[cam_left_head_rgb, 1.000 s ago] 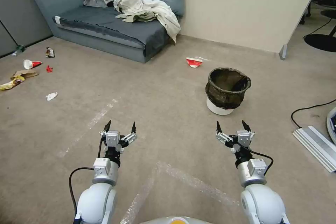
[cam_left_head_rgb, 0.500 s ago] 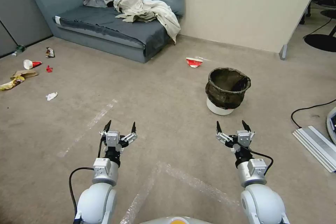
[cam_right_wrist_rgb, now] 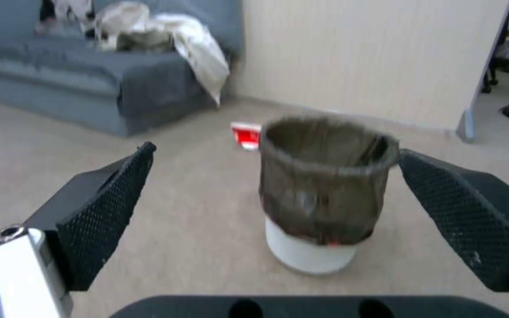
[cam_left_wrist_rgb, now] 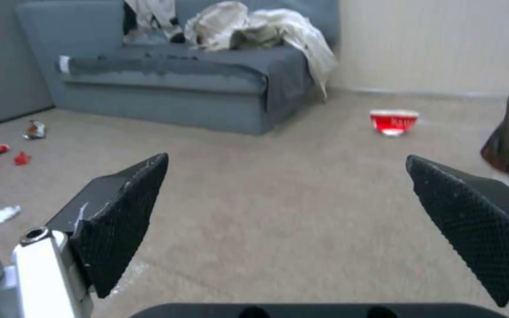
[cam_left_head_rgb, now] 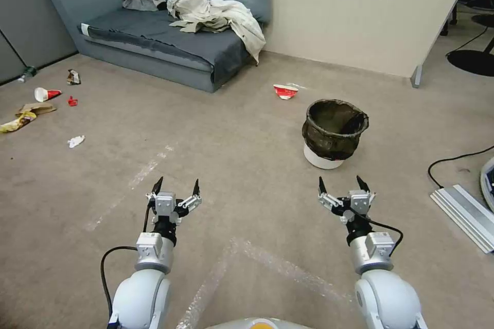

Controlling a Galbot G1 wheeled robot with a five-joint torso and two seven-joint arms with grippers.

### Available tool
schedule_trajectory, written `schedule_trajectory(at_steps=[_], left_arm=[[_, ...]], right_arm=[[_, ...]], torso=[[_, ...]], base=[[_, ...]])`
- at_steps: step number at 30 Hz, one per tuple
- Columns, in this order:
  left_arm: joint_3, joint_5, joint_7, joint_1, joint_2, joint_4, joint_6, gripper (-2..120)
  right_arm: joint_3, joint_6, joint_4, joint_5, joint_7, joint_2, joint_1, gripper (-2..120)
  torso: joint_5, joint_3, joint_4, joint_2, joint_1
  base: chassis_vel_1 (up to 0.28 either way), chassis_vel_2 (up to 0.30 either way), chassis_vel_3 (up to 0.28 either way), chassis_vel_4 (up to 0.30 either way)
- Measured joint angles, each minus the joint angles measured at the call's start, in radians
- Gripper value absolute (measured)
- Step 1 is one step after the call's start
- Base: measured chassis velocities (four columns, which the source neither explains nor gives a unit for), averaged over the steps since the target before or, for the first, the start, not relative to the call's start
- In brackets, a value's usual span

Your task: Pick up the trash can from the floor.

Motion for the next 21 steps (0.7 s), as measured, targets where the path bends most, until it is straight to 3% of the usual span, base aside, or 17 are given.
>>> schedule_trajectory(at_steps=[3, 6, 12, 21], left_arm=[[0.000, -0.018, -0.019, 0.030, 0.013, -0.056, 0.006, 100], [-0.001, -0.051, -0.054, 0.087, 0.037, -0.163, 0.016, 100], [-0.004, -0.101, -0.114, 0.184, 0.077, -0.339, 0.034, 100], [-0.020, -0.097, -0.144, 0.218, 0.081, -0.373, 0.036, 100]], right_arm=[[0.010, -0.035, 0.067, 0.005, -0.010, 0.021, -0.009, 100], [0.022, -0.072, 0.155, 0.041, -0.028, 0.043, -0.022, 100], [0.025, -0.075, 0.166, 0.061, -0.035, 0.037, -0.027, 100], [0.025, -0.077, 0.151, 0.059, -0.043, 0.024, -0.026, 100]], torso=[[0.0002, 0.000, 0.0000, 0.000, 0.000], [-0.0002, 0.000, -0.0001, 0.000, 0.000], [0.0003, 0.000, -0.0004, 0.000, 0.000], [0.0003, 0.000, -0.0002, 0.000, 0.000]], base=[[0.000, 0.000, 0.000, 0.000], [0.000, 0.000, 0.000, 0.000], [0.000, 0.000, 0.000, 0.000], [0.000, 0.000, 0.000, 0.000]])
